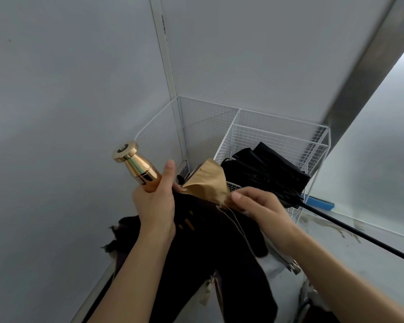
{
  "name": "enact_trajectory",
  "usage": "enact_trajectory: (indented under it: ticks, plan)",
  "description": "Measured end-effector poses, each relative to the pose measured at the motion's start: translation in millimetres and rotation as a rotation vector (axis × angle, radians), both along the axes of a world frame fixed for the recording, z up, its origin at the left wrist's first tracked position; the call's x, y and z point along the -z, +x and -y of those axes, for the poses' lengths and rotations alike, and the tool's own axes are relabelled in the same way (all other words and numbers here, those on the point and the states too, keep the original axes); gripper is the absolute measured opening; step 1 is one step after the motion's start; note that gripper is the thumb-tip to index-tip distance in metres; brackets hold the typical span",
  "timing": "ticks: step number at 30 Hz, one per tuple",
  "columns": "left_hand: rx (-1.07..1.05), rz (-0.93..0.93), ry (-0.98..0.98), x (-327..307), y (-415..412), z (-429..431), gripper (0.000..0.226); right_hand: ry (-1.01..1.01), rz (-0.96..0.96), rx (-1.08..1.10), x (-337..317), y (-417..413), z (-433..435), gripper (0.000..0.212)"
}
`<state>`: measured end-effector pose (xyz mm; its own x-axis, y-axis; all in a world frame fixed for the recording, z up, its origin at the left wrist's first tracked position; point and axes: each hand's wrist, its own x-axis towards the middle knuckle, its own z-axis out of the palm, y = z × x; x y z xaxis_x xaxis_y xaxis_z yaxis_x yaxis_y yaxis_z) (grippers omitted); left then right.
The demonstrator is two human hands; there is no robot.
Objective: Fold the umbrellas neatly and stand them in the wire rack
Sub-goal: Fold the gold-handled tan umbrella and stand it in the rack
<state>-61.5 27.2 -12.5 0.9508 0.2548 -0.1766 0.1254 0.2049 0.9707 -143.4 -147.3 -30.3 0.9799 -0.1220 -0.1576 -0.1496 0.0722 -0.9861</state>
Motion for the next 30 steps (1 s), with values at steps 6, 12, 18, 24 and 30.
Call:
enact_trajectory:
  ticks: [6, 12, 18, 24, 30]
  plan:
    - [-0.146, 0.017, -0.016, -1, 7, -9, 0.035, -0.310, 0.184, 0.465, 1, -1, 9, 0.036]
    - [-0.156, -0.015, -0.084, 1, 9, -10, 0.033, -0.241, -0.022, 0.171, 8, -3, -2, 0.039]
    - [0.011, -0.020, -0.135, 2, -1, 5, 0.054, -0.055, -0.063, 0.033, 8, 1, -10, 0.021]
    - [0.133, -0.080, -0.239, -1, -5, 9, 0.084, -0.199, -0.081, 0.087, 16, 3, -6, 0.017]
    - [0.211, -0.025, -0.206, -2, -13, 15, 0.026, -0.384, -0.058, -0.093, 22, 2, -13, 0.010]
